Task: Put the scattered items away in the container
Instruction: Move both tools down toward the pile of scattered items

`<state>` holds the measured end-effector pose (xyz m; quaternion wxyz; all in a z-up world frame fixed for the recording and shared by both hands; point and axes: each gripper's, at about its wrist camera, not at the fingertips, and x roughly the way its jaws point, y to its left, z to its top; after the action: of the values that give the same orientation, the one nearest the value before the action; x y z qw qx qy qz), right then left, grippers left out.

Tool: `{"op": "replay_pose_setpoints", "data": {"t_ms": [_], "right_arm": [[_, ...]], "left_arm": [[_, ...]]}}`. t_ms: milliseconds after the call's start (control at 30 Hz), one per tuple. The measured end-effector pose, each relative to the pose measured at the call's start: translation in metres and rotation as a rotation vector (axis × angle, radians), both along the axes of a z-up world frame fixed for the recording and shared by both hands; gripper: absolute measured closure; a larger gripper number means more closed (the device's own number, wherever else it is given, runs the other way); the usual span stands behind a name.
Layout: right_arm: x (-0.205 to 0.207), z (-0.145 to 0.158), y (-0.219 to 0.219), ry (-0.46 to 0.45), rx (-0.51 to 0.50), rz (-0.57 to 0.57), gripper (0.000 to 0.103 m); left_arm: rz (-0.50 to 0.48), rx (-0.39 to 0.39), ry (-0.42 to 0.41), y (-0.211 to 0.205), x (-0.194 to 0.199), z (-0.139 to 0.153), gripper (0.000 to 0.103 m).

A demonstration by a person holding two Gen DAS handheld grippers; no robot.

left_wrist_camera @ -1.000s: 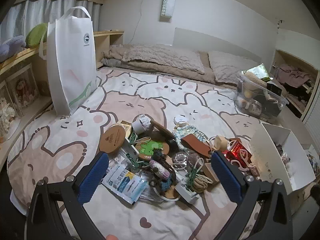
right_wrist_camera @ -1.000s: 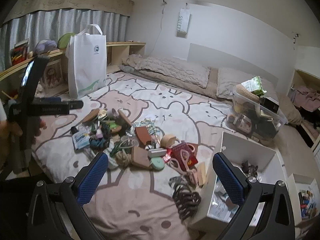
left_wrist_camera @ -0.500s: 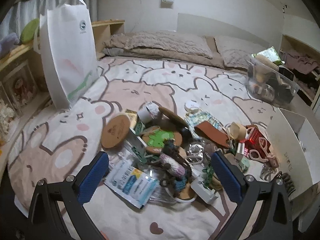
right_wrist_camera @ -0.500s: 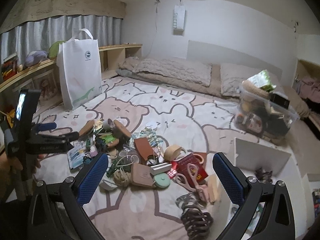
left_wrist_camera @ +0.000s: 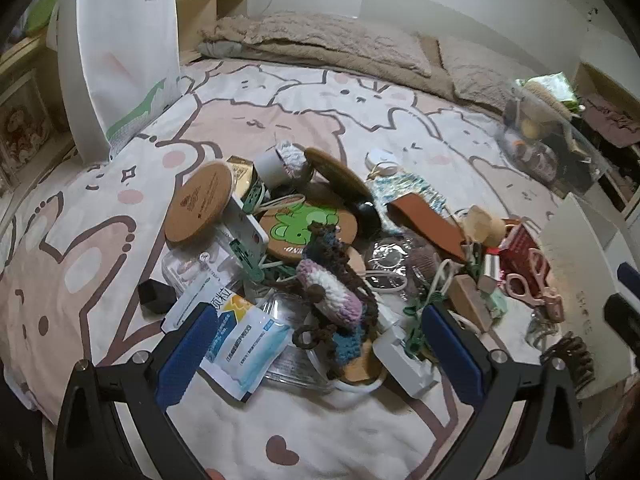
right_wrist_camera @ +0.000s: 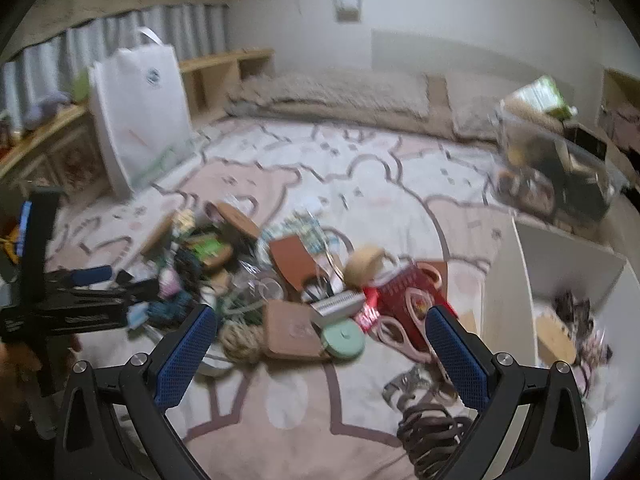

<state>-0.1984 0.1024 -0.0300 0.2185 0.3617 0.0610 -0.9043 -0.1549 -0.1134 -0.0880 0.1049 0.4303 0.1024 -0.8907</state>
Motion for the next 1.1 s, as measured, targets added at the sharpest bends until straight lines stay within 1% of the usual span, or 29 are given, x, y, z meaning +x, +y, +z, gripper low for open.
{"op": "replay_pose_setpoints", "data": {"t_ms": [100,200,267,367,433,467,533,600,833,900,1033,1100], "right_arm": [[-0.007,-0.017,-0.002,-0.030,0.029,-0.019,0.000],[-0.014,-0.033,-0.002,-0.091,0.016,-0.022,0.000],[-0.018,-0.043,-0.002,-0.136,-0.010,-0.020,0.000],[-0.024,-0.054,0.001,-0.196,-0.052,-0.038,0.000],[-0.027,-0.058,0.002,-0.234,-0.082,-0.037,0.000],[-0.029,-0.061,0.003,-0.262,-0.115,-0.033,0.000],[-0.032,-0.067,0.005,-0.315,-0.178,-0.037,0.000],[-0.034,-0.071,0.003,-0.348,-0.211,-0.033,0.000],[-0.039,-0.090,-0.006,-0.492,-0.306,0.006,0.000],[-0.042,-0.095,-0.009,-0.522,-0.318,0.016,0.000],[-0.046,-0.099,-0.014,-0.520,-0.311,0.034,0.000],[-0.051,-0.103,-0.013,-0.533,-0.326,0.030,0.000]], "left_arm": [[0.009,-0.001,-0.004,0.002,-0.004,-0.004,0.001],[0.013,0.010,-0.008,0.003,-0.008,-0.009,0.000],[-0.010,0.021,-0.017,0.006,-0.011,-0.013,0.000],[-0.011,0.014,-0.032,0.010,-0.015,-0.017,0.000],[-0.010,0.036,-0.035,0.010,-0.017,-0.018,0.000],[-0.007,0.046,-0.036,0.009,-0.018,-0.019,0.000],[0.005,0.038,-0.047,0.008,-0.019,-0.022,0.000],[0.011,0.037,-0.053,0.007,-0.019,-0.026,0.000],[0.019,0.113,-0.049,-0.002,-0.022,-0.032,0.000],[0.004,0.111,-0.042,-0.001,-0.022,-0.034,0.000],[-0.030,0.100,-0.043,0.002,-0.023,-0.035,0.000],[-0.038,0.100,-0.056,0.003,-0.024,-0.034,0.000]]}}
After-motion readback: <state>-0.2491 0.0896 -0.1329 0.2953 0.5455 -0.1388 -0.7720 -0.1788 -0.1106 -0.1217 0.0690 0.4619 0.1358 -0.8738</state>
